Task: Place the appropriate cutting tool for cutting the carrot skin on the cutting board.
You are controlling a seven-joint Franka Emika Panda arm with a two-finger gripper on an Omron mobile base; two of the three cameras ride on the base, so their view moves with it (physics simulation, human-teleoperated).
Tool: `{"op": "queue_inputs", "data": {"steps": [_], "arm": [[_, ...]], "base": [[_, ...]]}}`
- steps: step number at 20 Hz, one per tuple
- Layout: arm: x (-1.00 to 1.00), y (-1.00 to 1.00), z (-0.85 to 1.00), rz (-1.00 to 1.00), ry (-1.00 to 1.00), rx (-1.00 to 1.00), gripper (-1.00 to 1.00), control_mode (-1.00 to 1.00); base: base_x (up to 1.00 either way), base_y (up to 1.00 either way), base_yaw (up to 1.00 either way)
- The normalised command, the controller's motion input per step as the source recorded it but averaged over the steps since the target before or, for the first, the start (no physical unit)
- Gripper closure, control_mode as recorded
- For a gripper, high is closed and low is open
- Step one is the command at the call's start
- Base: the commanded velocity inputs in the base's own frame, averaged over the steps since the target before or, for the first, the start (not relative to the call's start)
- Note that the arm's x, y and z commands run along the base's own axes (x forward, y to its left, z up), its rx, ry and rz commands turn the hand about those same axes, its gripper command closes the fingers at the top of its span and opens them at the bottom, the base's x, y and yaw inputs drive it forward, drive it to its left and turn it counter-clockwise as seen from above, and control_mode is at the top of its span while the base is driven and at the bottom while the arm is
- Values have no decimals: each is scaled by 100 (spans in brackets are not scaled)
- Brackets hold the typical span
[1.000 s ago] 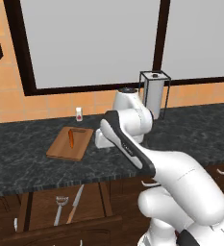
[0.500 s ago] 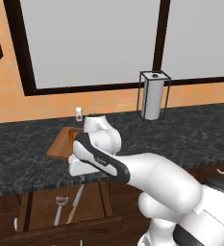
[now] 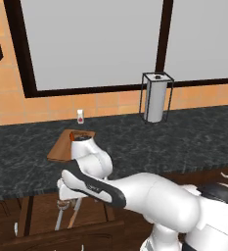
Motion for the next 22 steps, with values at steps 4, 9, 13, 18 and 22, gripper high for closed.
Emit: {"op": "queue_inputs", "data": {"steps": [4,9,13,18,22], "arm": [[-11,37,-54,-13,0,-1,-100,-100],[23,45,-45,-13,3,-9,-100,-100],[36,40,-47,-10,7,-12,-100,-100],[25,29,-36,-6,8,-13,-100,-100],[-2,16,-40,0,13,-10,-100,-100]], "base": [[0,0,0],[0,0,0],[0,0,0],[0,0,0],[0,0,0]]}}
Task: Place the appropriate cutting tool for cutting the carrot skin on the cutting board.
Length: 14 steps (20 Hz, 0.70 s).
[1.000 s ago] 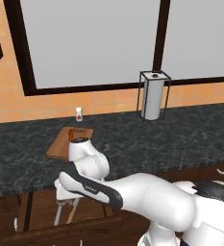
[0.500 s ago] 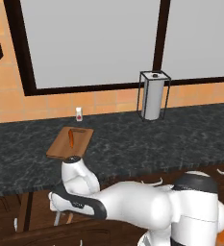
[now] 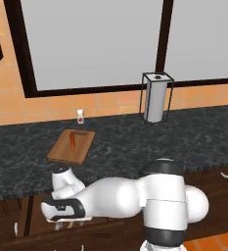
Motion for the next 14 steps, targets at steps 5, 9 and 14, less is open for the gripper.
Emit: {"op": "queue_inputs", "data": {"steps": [5,9,14], "arm": [[-42,16,-22,1,11,-3,-100,-100],[-91,12,0,0,12,0,-100,-100],[-100,11,0,0,16,1,-100,-100]], "base": [[0,0,0],[0,0,0],[0,0,0]]}}
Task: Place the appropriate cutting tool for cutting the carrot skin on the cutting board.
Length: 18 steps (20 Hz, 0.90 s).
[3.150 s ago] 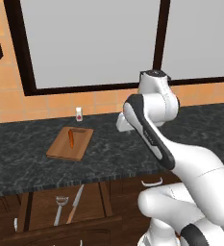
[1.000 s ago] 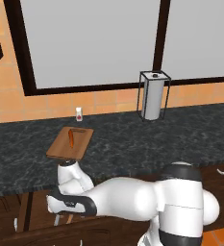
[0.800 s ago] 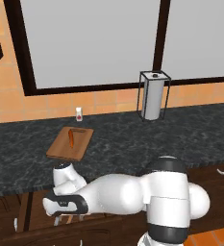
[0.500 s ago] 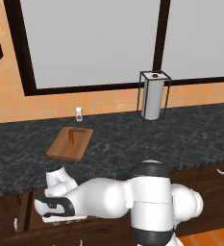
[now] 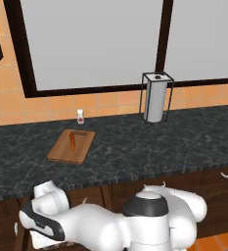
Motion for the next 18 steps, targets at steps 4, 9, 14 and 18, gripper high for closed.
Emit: {"op": "queue_inputs", "data": {"steps": [4,9,14,18], "arm": [[-95,8,0,0,17,4,-100,-100],[-4,8,0,2,4,1,-100,-100],[69,0,0,4,-3,0,-100,-100],[73,12,0,2,0,0,-100,-100]], "base": [[0,0,0],[0,0,0],[0,0,0],[0,0,0]]}}
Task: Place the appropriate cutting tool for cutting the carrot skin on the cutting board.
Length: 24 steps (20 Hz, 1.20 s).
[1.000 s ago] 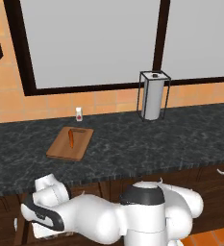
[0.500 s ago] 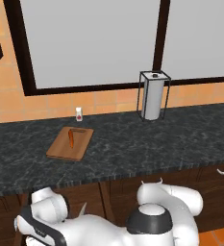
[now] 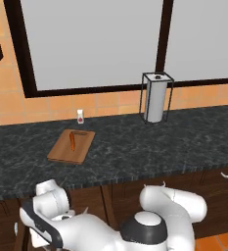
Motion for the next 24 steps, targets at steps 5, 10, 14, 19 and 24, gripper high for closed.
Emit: {"op": "queue_inputs", "data": {"steps": [5,10,14,19,24], "arm": [[26,21,-13,-1,-1,-1,-100,-100],[1,8,-27,-1,-6,0,-100,-100],[6,0,-34,0,-12,0,-100,-100],[11,0,-23,0,-18,0,-100,-100],[26,0,-12,0,-9,2,-100,-100]], "base": [[0,0,0],[0,0,0],[0,0,0],[0,0,0],[0,0,0]]}}
